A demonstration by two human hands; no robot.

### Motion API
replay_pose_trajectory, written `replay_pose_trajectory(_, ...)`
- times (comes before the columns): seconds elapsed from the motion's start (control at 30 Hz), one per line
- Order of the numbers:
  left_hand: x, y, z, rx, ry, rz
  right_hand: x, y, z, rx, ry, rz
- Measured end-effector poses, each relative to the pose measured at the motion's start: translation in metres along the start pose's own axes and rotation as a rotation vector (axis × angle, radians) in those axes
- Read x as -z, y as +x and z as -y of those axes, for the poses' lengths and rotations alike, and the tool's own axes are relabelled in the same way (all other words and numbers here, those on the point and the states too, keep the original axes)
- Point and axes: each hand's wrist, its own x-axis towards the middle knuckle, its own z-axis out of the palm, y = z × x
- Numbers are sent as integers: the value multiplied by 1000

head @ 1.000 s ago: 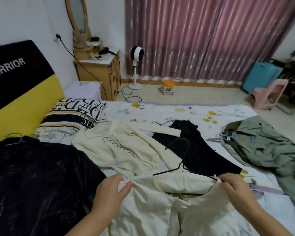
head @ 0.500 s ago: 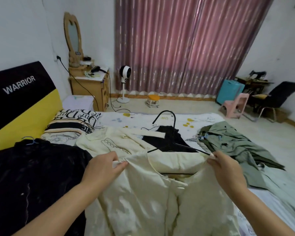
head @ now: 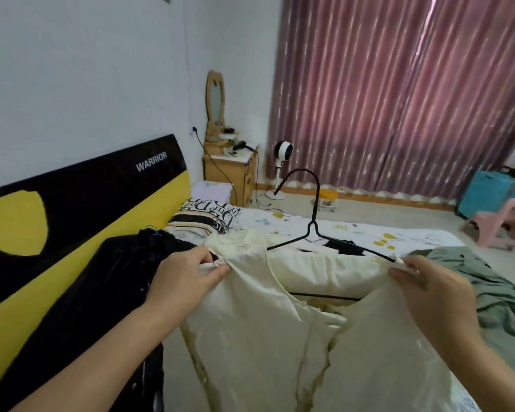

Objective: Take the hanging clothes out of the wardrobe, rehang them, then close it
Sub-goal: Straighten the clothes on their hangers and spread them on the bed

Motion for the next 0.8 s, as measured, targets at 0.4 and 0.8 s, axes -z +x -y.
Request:
replay_pose_trajectory(0.4, 142, -35, 43, 128, 165, -284, 5, 21, 133, 183, 299, 48)
replay_pose_trajectory(0.8, 192, 42, 188, 234, 271, -263, -134, 31, 263, 59, 404, 212)
